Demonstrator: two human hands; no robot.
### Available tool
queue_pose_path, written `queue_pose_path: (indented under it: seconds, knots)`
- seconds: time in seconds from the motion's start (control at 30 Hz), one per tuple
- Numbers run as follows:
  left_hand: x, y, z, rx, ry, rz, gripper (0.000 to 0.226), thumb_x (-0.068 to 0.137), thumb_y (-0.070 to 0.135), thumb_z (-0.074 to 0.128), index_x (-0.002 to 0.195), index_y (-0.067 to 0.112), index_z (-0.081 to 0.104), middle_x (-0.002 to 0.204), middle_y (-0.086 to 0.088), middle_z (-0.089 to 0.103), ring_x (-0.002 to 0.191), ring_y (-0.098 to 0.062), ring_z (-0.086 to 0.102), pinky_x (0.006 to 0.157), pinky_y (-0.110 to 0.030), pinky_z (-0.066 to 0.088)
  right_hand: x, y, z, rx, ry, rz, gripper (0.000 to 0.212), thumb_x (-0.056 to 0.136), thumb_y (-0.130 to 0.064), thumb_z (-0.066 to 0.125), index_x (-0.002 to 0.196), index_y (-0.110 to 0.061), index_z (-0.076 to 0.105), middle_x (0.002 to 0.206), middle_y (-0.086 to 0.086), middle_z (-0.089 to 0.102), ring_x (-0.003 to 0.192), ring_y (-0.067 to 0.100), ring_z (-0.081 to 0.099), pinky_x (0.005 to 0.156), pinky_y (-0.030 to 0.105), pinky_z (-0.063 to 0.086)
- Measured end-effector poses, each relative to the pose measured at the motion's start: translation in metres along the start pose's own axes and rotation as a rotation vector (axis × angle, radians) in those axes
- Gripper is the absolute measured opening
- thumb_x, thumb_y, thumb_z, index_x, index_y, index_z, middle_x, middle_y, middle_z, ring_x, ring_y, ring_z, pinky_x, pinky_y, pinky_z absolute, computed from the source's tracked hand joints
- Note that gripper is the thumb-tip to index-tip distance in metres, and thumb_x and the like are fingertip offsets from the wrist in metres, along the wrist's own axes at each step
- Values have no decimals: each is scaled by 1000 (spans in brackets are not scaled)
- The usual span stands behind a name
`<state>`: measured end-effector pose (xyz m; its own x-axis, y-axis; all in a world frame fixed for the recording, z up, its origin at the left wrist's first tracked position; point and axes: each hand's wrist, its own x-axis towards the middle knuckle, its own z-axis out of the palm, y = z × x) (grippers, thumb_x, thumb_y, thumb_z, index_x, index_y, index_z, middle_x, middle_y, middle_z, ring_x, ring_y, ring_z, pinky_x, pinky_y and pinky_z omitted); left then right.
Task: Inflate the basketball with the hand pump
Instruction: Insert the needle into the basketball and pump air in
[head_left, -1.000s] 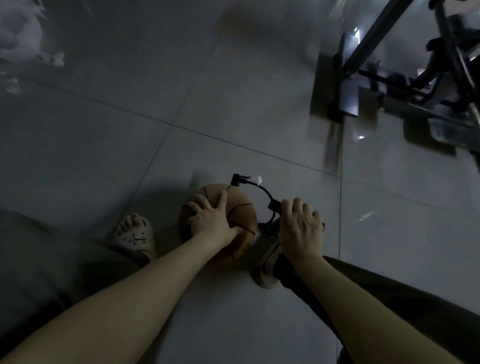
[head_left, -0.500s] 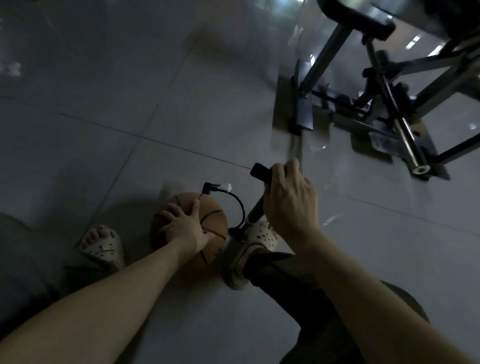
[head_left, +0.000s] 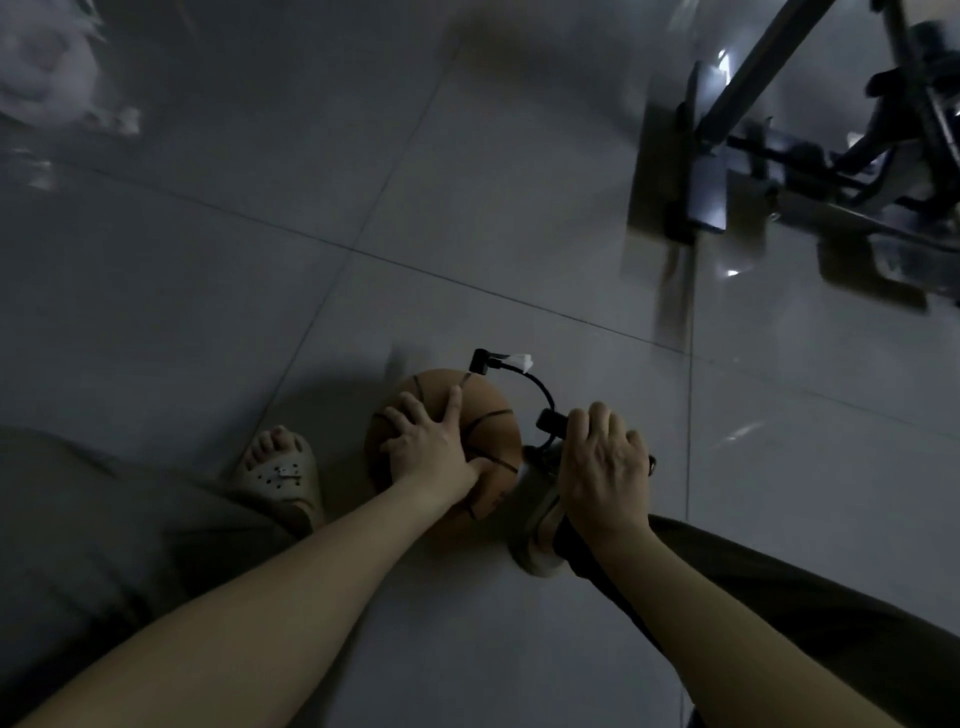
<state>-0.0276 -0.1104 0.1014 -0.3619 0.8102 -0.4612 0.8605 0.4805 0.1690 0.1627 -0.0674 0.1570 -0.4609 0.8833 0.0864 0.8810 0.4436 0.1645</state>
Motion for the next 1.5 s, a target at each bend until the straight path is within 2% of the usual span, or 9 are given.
queue_pose_path:
  seconds: [0.2,0.3,0.4,0.63,0.77,0.97,1.17,1.33,1.5]
  knots:
    - [0,-3,0,-10,12,7,109,81,76,57,158,35,-8,160,-33,-1,145,-58,10,103,-62,43,10,2,18,12,-82,17,13,89,-18,41,101,-13,45,90,8,45,71,23,42,62,35,35]
    - [1,-1,-2,-14,3,-1,109,81,75,58,158,35,-7,161,-32,-2,145,-58,9,102,-63,43,15,7,6,15,-113,-9,19,83,-16,55,99,-12,46,90,9,46,69,23,42,59,34,32]
    - [0,5,-1,14,0,-2,109,82,76,55,159,33,-9,159,-35,-2,144,-60,10,101,-65,44,26,19,-24,31,-19,11,22,80,-12,65,94,-11,48,89,10,45,61,20,32,53,33,31]
    - [-7,9,2,26,15,0,110,81,79,54,158,34,-10,159,-35,-4,144,-59,8,100,-63,45,55,19,-115,22,253,80,5,89,-13,52,91,-12,47,86,8,44,59,19,43,51,36,44]
    - [-11,6,7,66,27,10,108,83,80,48,158,32,-14,159,-36,-4,144,-59,9,100,-62,45,18,8,-75,7,192,5,9,91,-15,37,93,-12,46,84,8,45,63,17,32,55,32,27]
    - [-4,0,2,34,13,-3,109,82,78,51,157,34,-14,160,-33,-4,146,-56,8,102,-61,44,-21,-18,-23,33,-7,-108,20,82,-22,57,96,-12,49,88,11,46,70,26,42,62,38,40]
    - [-6,3,5,77,10,15,103,93,43,61,156,32,-20,159,-36,-7,145,-59,6,102,-60,45,-30,-60,13,6,-94,-216,30,79,-28,68,100,-10,55,96,16,52,78,31,48,67,42,40]
    - [-1,-4,4,-1,0,13,109,82,77,54,157,36,-14,161,-32,-5,145,-57,7,105,-62,41,-13,-22,7,30,-69,-57,16,85,-20,48,98,-12,49,91,11,48,75,28,46,65,39,37]
    - [3,-1,-7,-3,-23,-4,110,81,78,55,158,36,-12,161,-32,-4,145,-57,7,105,-63,40,10,23,-37,66,-9,97,20,83,-12,57,98,-15,45,92,6,45,73,22,46,63,34,38]
